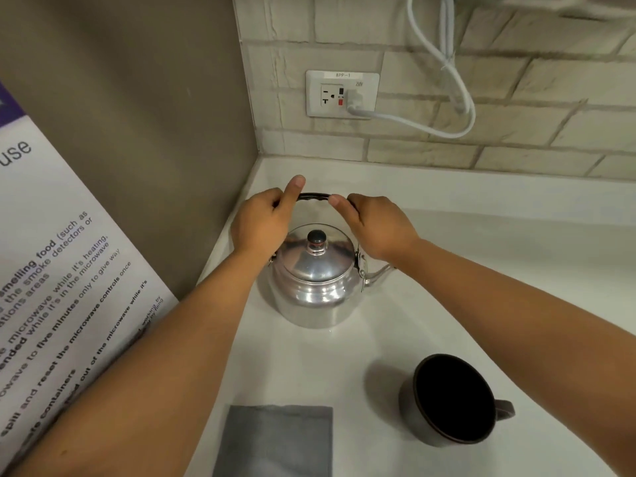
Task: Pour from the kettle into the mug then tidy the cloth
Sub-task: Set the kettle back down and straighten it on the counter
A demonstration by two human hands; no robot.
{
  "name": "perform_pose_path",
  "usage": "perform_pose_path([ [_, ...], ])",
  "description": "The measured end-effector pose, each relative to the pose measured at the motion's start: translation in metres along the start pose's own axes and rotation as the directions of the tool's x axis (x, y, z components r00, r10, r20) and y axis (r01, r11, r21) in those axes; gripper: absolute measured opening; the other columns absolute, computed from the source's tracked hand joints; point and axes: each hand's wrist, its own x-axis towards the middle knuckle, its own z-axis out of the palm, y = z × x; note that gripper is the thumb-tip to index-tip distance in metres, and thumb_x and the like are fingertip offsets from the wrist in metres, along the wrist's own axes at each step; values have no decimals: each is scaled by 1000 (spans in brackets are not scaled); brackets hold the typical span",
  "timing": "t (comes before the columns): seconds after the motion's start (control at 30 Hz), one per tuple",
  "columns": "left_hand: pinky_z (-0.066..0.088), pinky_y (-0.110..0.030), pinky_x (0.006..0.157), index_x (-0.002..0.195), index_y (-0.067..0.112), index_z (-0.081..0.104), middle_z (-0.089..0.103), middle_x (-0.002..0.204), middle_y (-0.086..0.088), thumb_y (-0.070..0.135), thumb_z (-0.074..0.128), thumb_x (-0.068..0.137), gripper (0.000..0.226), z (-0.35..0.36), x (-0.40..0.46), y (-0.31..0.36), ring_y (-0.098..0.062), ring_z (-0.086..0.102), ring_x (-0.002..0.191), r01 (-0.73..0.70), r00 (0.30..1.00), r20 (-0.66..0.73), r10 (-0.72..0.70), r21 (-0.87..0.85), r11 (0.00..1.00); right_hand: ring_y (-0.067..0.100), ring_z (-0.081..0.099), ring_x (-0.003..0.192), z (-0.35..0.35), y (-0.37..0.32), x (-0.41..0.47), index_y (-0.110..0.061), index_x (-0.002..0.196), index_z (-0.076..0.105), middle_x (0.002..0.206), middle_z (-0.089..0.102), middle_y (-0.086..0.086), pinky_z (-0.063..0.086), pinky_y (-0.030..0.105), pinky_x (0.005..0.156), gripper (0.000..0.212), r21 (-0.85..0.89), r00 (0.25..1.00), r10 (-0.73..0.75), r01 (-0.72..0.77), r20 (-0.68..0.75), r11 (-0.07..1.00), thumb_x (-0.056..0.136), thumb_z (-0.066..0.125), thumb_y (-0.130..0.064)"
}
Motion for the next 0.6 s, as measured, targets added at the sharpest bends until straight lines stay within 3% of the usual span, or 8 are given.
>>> perform_pose_path([
  [0.17,51,-41,60,64,3,58,68,66,-13,84,29,79,88,2,19,-3,-30,62,64,-6,983,181,-45,273,962,21,51,57,2,10,16,-12,57,41,55,50,4,41,35,61,70,-125,973,95,-70,209,990,92,14,-66],
  [0.23,45,-35,55,59,11,55,67,64,-12,85,29,78,81,4,22,-5,-30,63,63,-5,968,237,-84,353,936,20,53,60,4,13,20,-12,59,48,59,54,5,42,36,64,73,-174,951,125,-77,282,982,92,11,-66],
  [0.33,38,-30,51,55,15,48,59,56,-7,85,31,77,75,7,25,-7,-27,59,56,3,945,295,-140,421,907,22,57,70,6,15,24,-12,67,56,67,58,5,44,37,74,76,-221,913,170,-92,370,971,92,9,-66],
  [0.43,31,-28,47,49,16,39,51,48,-2,84,33,77,73,8,26,-5,-22,53,50,4,923,338,-186,474,881,29,60,91,7,13,25,-9,86,63,84,63,8,44,41,90,79,-246,877,224,-126,424,961,92,9,-66],
  [0.53,35,-29,49,59,12,54,61,60,-4,86,29,75,80,4,27,1,-22,58,58,9,904,356,-238,539,842,32,57,106,5,7,24,-5,109,64,105,64,14,39,40,93,84,-298,855,292,-172,428,939,91,9,-67],
  [0.6,37,-31,52,73,9,61,64,71,-7,86,22,76,87,0,25,7,-24,59,66,33,902,335,-271,574,818,32,57,105,1,3,21,-5,109,63,104,63,12,38,39,87,89,-338,858,330,-199,393,920,88,6,-71],
])
